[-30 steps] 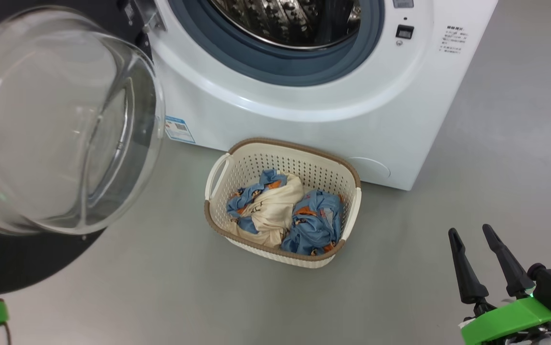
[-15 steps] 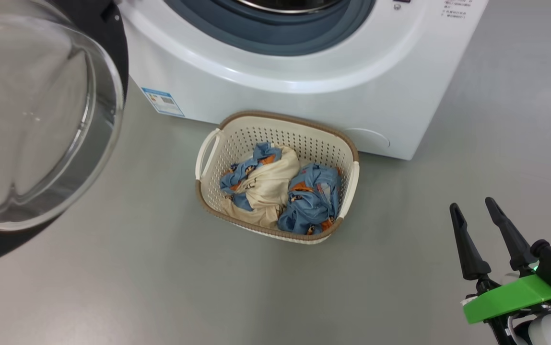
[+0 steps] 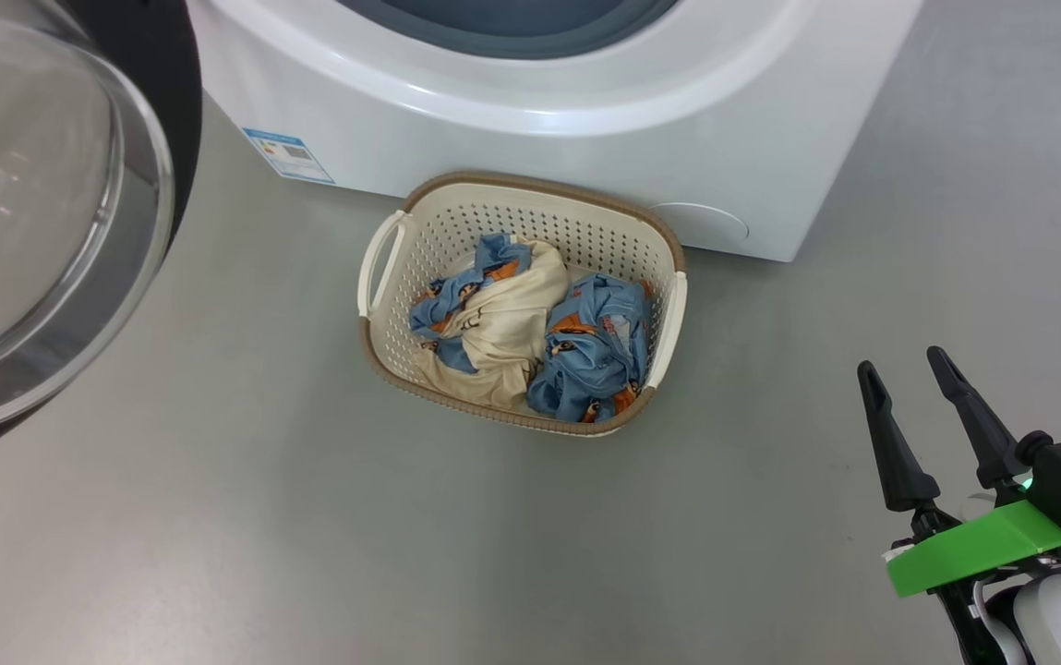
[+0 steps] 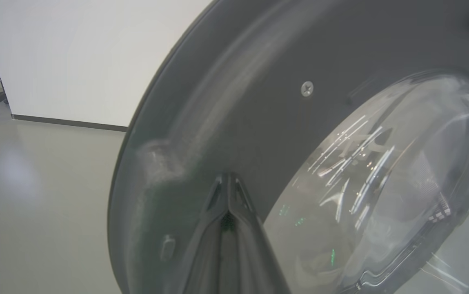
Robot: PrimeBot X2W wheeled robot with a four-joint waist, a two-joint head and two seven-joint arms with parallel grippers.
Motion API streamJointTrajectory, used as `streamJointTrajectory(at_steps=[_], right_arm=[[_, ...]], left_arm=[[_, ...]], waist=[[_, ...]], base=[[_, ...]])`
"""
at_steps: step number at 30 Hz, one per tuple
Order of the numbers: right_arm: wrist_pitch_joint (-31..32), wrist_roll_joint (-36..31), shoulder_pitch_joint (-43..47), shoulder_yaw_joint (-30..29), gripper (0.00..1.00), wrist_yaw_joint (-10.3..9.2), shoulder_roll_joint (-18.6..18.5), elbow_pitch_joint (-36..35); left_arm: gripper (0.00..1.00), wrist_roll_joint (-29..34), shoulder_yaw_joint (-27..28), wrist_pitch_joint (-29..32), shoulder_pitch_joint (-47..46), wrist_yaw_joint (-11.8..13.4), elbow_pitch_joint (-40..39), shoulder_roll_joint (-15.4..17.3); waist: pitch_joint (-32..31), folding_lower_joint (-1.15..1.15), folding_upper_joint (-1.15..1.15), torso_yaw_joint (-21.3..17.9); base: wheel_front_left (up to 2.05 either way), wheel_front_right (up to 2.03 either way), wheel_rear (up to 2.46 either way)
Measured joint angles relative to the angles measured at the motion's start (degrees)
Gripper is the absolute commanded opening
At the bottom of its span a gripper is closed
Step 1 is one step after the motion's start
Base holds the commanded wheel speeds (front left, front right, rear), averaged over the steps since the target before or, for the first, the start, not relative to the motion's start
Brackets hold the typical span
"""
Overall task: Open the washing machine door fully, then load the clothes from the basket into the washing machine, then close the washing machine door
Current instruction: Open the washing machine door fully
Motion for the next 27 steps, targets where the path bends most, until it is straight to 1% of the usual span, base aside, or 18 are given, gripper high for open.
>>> streamJointTrajectory(at_steps=[4, 9, 12, 16, 17, 18, 19, 20, 21, 22, 24, 25, 26, 27], right_arm=[[0.0, 0.0, 0.0, 0.2, 1.00, 0.00, -0.2, 0.1], [0.0, 0.0, 0.0, 0.2, 1.00, 0.00, -0.2, 0.3], [0.0, 0.0, 0.1, 0.2, 1.00, 0.00, -0.1, 0.3], [0.0, 0.0, 0.4, 0.5, 1.00, 0.00, 0.2, 0.6], [0.0, 0.0, 0.4, 0.5, 1.00, 0.00, 0.2, 0.6], [0.0, 0.0, 0.5, 0.5, 1.00, 0.00, 0.3, 0.7], [0.0, 0.0, 0.5, 0.6, 1.00, 0.00, 0.3, 0.7], [0.0, 0.0, 0.7, 0.7, 1.00, 0.00, 0.3, 0.7], [0.0, 0.1, 0.9, 0.9, 1.00, 0.00, 0.3, 0.7], [0.0, 0.1, 1.3, 1.0, 1.00, 0.00, 0.3, 0.7], [0.0, 0.1, 2.0, 1.2, 1.00, 0.00, 0.4, 0.8], [0.0, 0.2, 2.3, 1.2, 1.00, 0.00, 0.4, 0.8], [0.0, 0.3, 2.6, 1.2, 1.00, 0.00, 0.4, 0.8], [0.0, 0.4, 3.0, 1.2, 1.00, 0.00, 0.5, 0.8]], left_arm=[[0.00, 1.5, 0.6, 0.0, -0.1, 0.0, -0.1, 0.3], [0.00, 1.7, 0.1, 0.0, 0.2, 0.0, -1.5, -0.9], [0.00, 1.6, -1.8, 0.0, 1.2, 0.0, -3.5, -1.7], [0.00, 0.7, -5.8, 0.0, 5.7, 0.0, -8.5, -2.5], [0.14, -0.1, -6.5, 0.0, 6.5, 0.0, -9.6, -3.0], [0.20, -0.8, -7.6, 0.0, 7.5, 0.0, -10.6, -3.5], [0.21, -1.5, -8.4, 0.0, 8.4, 0.0, -11.6, -3.9], [0.25, -1.9, -9.2, 0.0, 9.3, 0.0, -12.5, -4.1], [0.31, -2.3, -10.2, 0.0, 10.4, 0.0, -13.3, -4.2], [0.40, -2.5, -11.0, 0.0, 11.5, 0.0, -14.3, -4.2], [0.47, -3.7, -12.1, 0.0, 13.6, 0.0, -16.2, -4.6], [0.58, -4.6, -12.7, 0.0, 14.5, 0.0, -16.8, -4.9], [0.85, -5.7, -13.4, 0.0, 15.5, 0.0, -17.3, -5.2], [1.00, -6.2, -14.5, 0.0, 16.6, 0.0, -18.0, -5.3]], waist=[[0.2, 0.00, 0.00, -0.5], [-0.9, 0.00, 0.00, -0.4], [-2.0, 0.00, 0.00, -0.2], [-4.2, 0.00, 0.00, 0.1], [-4.6, 0.00, 0.00, 0.2], [-5.1, 0.00, 0.00, 0.3], [-5.6, 0.00, 0.00, 0.4], [-6.0, 0.00, 0.00, 0.5], [-6.5, 0.00, 0.00, 0.6], [-7.0, 0.00, 0.00, 0.7], [-8.1, 0.00, 0.00, 0.8], [-8.6, 0.00, 0.00, 0.9], [-9.2, 0.00, 0.00, 1.0], [-9.7, 0.00, 0.00, 1.0]], base=[[0.00, 0.00, 0.00], [0.00, 0.00, 0.00], [0.00, 0.00, 0.00], [0.00, 0.00, 0.00], [0.00, 0.00, 0.00], [0.00, 0.00, 0.00], [0.00, 0.00, 0.00], [0.00, 0.00, 0.00], [0.00, 0.00, 0.00], [0.00, 0.00, 0.00], [0.00, 0.00, 0.00], [0.00, 0.00, 0.00], [0.00, 0.00, 0.00], [0.00, 0.00, 0.00]])
